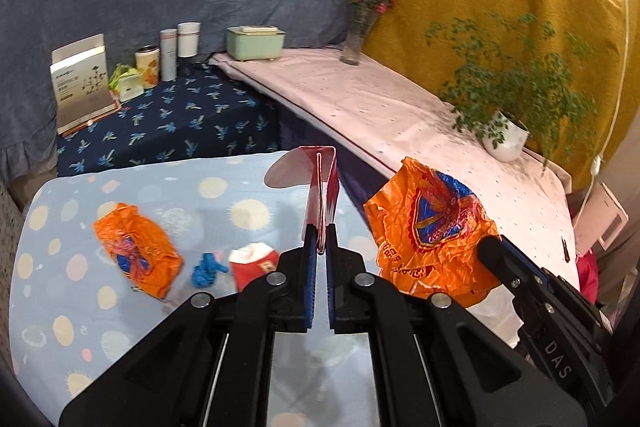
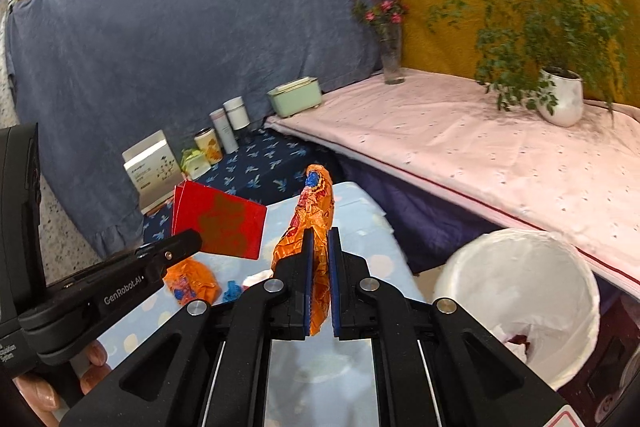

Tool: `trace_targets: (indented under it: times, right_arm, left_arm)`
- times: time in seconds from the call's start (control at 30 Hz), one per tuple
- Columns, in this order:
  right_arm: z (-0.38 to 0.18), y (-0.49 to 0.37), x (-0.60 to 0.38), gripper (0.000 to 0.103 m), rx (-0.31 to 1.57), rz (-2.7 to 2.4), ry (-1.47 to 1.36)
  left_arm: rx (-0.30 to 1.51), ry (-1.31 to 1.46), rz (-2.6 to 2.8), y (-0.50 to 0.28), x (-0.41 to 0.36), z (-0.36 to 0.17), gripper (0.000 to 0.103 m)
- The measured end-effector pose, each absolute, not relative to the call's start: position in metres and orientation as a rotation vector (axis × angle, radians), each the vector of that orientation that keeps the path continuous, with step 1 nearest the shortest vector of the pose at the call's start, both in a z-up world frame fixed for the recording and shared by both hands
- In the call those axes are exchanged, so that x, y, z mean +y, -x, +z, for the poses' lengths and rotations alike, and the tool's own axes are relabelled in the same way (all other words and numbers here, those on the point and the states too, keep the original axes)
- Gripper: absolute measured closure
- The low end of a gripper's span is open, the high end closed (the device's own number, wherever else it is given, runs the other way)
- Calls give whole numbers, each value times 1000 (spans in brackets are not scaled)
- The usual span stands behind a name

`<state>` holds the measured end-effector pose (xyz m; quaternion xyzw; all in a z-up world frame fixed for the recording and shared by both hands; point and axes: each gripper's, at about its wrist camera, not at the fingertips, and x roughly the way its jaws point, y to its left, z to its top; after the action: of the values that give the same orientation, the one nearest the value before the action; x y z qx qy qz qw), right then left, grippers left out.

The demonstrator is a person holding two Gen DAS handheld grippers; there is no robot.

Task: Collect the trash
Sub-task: 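Carry the red envelope and orange bag in both grippers to the bin, then open the left gripper over the bin while the right gripper releases its bag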

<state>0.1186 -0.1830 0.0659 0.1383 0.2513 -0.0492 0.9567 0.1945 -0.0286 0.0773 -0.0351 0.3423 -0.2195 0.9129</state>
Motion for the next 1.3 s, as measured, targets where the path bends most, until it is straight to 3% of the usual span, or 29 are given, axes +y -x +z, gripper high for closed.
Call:
trace_targets:
  times: [0.83, 1.3]
  right_arm:
    - [45, -27, -331, 96, 466, -343, -424]
    - [24, -16, -367, 93, 488, -396, -467]
  left_arm:
    - [734, -127, -695, -129, -198, 63, 99]
    - [775, -165, -746, -126, -238, 44, 94]
